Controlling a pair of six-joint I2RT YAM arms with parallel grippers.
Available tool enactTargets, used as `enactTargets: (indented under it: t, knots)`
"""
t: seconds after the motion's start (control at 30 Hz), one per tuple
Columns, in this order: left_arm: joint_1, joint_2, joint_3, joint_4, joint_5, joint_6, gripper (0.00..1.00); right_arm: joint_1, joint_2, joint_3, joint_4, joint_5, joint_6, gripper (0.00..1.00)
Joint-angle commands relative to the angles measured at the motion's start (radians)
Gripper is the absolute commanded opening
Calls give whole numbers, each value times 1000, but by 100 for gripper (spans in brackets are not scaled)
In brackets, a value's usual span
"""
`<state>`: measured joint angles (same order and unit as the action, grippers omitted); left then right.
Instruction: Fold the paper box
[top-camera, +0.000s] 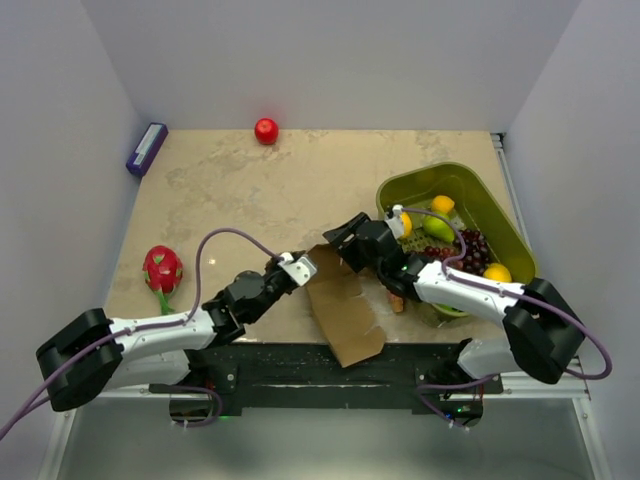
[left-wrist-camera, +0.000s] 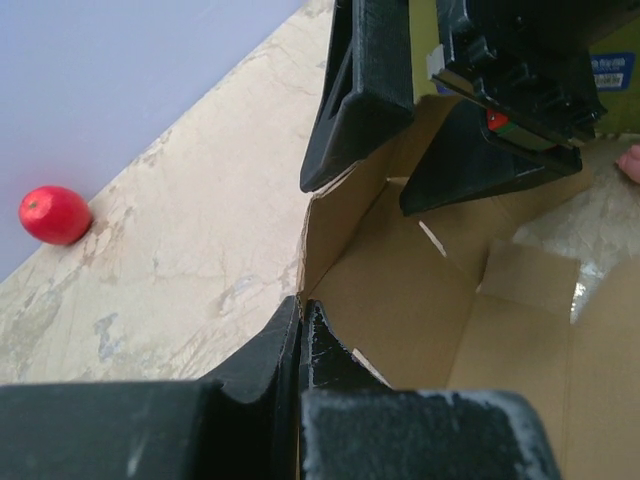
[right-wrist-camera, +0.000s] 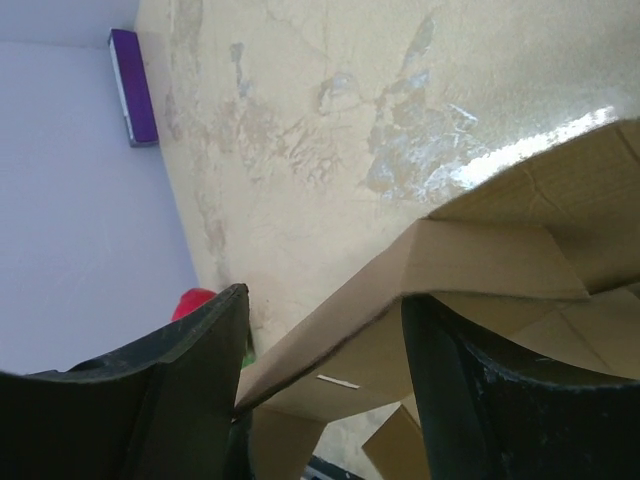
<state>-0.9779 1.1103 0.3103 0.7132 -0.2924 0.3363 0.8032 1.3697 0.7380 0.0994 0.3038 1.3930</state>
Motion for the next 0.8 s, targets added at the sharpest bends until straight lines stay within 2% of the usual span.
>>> enactTargets:
  t: [0.0,0.3,0.47,0.53,0.57,0.6,0.63,0.73,0.77]
  knots:
    - [-7,-92,-22,69,-46,3,0,37,14,63,-52,43,-32,65]
    - [-5,-181,-85,52,-122,-5,0,77,123,144,2,20,-31,60]
    - [-5,-179,-103,72,-137,-19,1,77,154,144,33,35,-2,53]
    - [-5,-168,-100,57,-140,-51,13,79,163,141,43,44,15,48]
    - [-5,-167,-94,45,-143,-68,26,77,166,141,51,50,18,45]
    - [-5,-165,-91,19,-145,-83,31,79,169,135,75,54,21,40]
    - [-5,-168,-85,8,-146,-103,36,77,172,133,86,52,24,31]
    - [-5,-191,-68,-47,-134,-146,47,79,190,139,105,46,28,18]
    - [-5,-202,-62,-66,-117,-163,55,77,198,141,105,43,28,16]
